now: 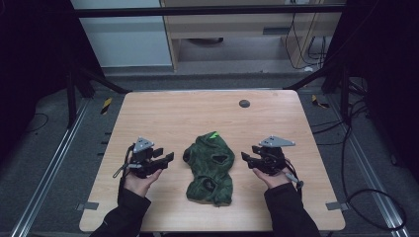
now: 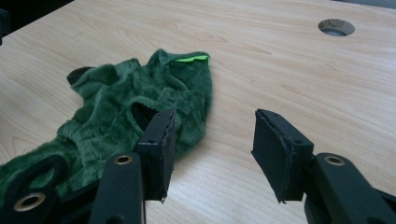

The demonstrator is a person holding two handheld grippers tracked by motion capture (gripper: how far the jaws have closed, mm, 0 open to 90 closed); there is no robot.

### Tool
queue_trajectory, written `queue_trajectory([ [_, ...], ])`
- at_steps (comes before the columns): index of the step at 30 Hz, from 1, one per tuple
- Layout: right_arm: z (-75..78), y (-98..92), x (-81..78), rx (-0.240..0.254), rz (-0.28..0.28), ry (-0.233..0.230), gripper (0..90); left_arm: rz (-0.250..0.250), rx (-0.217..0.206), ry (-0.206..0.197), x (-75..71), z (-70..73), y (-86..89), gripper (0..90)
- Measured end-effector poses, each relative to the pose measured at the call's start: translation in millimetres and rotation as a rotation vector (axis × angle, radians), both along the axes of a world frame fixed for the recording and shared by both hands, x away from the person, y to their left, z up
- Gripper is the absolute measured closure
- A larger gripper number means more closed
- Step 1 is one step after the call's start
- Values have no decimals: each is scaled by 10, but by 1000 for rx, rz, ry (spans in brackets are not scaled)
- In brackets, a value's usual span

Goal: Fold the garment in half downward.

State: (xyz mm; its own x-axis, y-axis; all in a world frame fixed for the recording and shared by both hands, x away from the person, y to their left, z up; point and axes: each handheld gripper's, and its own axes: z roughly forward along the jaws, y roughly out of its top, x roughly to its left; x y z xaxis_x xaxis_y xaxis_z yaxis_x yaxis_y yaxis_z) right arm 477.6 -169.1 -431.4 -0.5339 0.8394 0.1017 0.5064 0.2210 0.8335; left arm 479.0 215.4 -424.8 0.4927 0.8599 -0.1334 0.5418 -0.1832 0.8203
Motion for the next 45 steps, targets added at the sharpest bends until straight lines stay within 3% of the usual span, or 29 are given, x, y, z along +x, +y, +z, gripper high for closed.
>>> queue_trajectory([
  [14, 63, 147, 177, -13, 12, 16, 487, -9, 12, -8, 187, 36, -115, 493],
  [29, -39, 275, 430, -33, 0, 45, 500, -25, 44, 2, 406, -43, -280, 519],
  [45, -187, 321, 597, -33, -18, 72, 514, -30, 77, 26, 616, -138, -399, 526],
])
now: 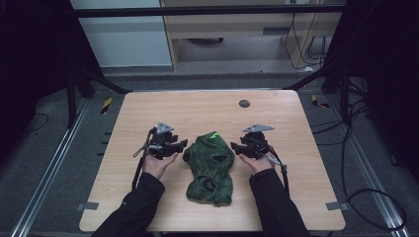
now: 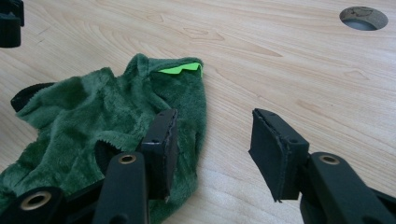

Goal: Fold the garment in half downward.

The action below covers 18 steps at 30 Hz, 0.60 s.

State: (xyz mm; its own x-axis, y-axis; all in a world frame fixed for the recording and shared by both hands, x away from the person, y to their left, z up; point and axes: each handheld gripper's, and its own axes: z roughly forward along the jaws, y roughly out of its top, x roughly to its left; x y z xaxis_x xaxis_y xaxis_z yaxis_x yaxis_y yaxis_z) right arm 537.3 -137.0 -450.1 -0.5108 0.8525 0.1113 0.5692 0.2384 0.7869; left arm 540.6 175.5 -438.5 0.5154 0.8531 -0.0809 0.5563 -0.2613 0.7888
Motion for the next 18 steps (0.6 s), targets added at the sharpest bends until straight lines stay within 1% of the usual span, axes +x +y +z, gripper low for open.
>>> queue_trajectory([
  [7, -65, 54, 60, -5, 7, 17, 529, 3, 4, 27, 93, -113, -48, 534],
  [9, -85, 68, 75, -8, 11, 23, 533, 4, 11, 41, 125, -158, -66, 536],
  [11, -107, 89, 88, -4, 14, 29, 536, 5, 10, 44, 135, -173, -72, 538],
  [13, -127, 110, 100, -9, 18, 33, 540, 4, 10, 54, 170, -228, -98, 540],
  [18, -174, 144, 127, -15, 27, 46, 552, 1, 17, 72, 210, -290, -123, 544],
])
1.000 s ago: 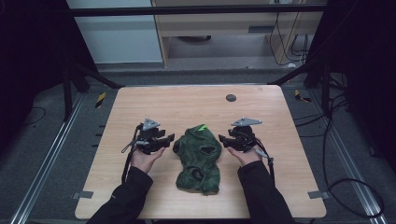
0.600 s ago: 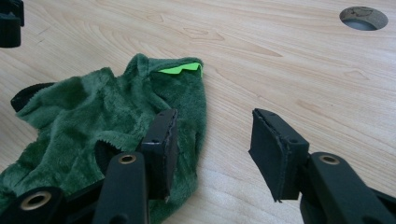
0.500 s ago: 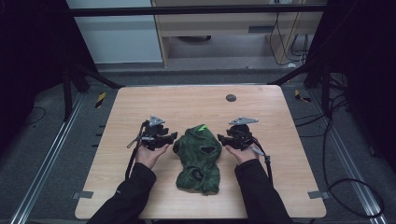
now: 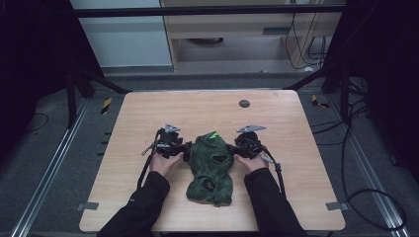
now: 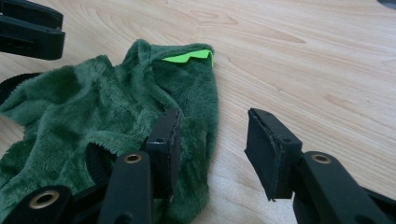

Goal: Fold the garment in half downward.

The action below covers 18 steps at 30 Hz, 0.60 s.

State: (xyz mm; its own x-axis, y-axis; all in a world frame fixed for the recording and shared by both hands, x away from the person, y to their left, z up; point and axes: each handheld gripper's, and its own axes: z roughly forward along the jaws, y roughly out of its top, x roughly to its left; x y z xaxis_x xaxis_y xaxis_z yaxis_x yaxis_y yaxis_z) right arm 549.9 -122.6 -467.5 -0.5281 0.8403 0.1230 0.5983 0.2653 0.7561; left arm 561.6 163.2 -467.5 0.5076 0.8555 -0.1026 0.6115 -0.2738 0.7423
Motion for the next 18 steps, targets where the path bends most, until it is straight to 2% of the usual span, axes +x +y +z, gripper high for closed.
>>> queue_trajectory([
  [9, -98, 59, 33, -22, 16, 37, 565, -23, 30, 28, 31, -96, -79, 554],
  [18, -186, 69, 51, -31, 29, 77, 632, -30, 50, 63, 52, -172, -108, 600],
])
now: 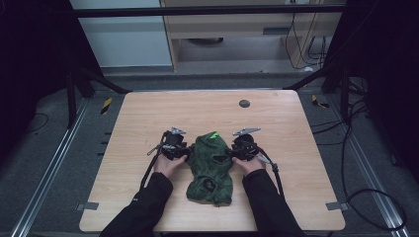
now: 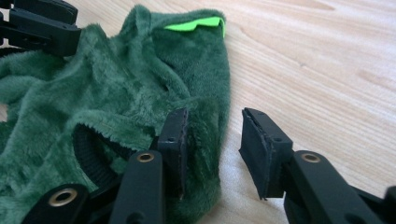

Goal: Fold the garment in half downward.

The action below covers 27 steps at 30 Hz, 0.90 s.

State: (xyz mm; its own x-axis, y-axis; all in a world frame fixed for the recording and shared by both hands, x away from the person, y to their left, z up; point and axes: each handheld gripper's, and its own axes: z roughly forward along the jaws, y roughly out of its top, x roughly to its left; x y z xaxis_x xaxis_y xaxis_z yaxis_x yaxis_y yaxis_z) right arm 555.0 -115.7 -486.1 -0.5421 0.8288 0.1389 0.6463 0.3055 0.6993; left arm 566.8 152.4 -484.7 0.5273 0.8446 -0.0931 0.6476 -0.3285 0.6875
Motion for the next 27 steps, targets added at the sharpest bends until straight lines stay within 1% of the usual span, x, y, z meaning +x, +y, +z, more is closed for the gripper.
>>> queue_trajectory([
  [6, -30, 8, 3, -9, 7, 17, 679, -7, 9, 16, 0, -33, -21, 636],
  [7, -36, 11, 5, -11, 11, 13, 683, -8, 12, 17, 0, -41, -27, 643],
  [9, -39, 16, 4, -14, 12, 14, 690, -10, 12, 18, -2, -47, -35, 664],
  [15, -52, 26, 3, -10, 18, 31, 758, -18, 15, 30, -16, -50, -58, 728],
  [17, -56, 34, -1, -7, 15, 40, 778, -23, 20, 27, -22, -54, -71, 755],
  [21, -61, 39, -1, -9, 17, 42, 810, -34, 27, 23, -31, -57, -87, 805],
  [22, -64, 41, 1, -10, 15, 42, 818, -40, 33, 21, -33, -56, -89, 820],
  [25, -63, 45, -2, -11, 13, 41, 834, -44, 31, 22, -35, -57, -89, 850],
  [27, -53, 48, -6, -14, 12, 32, 852, -48, 33, 13, -47, -45, -93, 868],
])
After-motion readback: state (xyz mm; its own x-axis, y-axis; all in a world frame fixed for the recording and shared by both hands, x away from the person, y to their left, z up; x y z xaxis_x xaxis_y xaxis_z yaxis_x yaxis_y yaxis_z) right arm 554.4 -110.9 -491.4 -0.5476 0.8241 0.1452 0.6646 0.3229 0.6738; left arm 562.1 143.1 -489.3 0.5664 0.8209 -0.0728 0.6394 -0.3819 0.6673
